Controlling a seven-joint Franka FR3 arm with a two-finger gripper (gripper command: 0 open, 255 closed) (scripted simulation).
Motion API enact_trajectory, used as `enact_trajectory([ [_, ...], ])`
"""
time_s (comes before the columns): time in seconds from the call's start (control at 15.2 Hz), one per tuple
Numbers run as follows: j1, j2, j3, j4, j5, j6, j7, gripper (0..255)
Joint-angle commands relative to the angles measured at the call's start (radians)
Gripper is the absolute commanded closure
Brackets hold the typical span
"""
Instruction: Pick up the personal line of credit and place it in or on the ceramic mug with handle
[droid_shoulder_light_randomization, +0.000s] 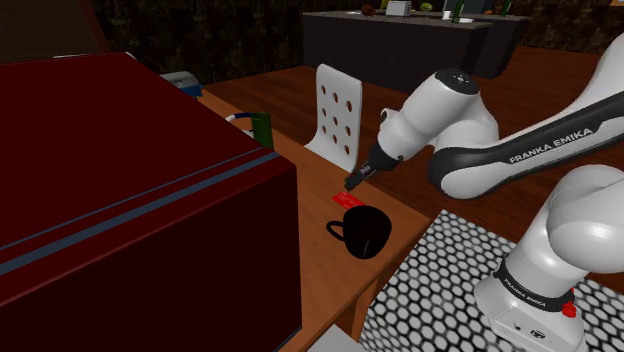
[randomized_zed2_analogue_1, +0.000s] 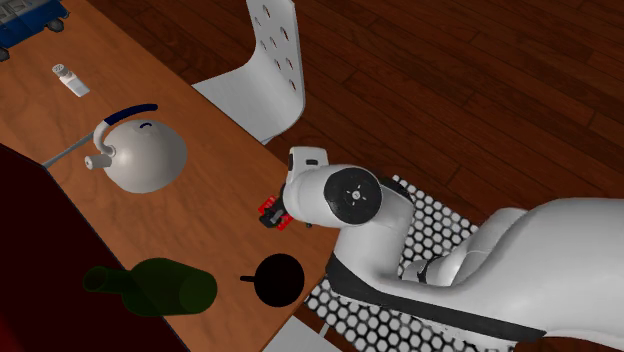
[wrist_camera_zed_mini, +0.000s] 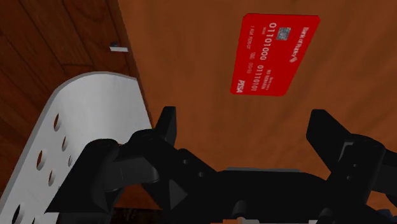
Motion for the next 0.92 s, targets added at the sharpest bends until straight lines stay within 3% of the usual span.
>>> enact_trajectory([
  [0.0,-0.099,0.087,0.133,-0.005,-0.053,0.159,0.104,0],
  [0.07,-0.173,0.121,0.214,0.002,-0.084,0.218,0.152,0],
  [0.26,-0.279,0.178,0.302,0.019,-0.119,0.274,0.179,0],
  [0.59,-0.512,0.252,0.504,0.05,-0.183,0.354,0.231,0],
  [0.86,-0.512,0.252,0.505,0.05,-0.181,0.354,0.23,0],
])
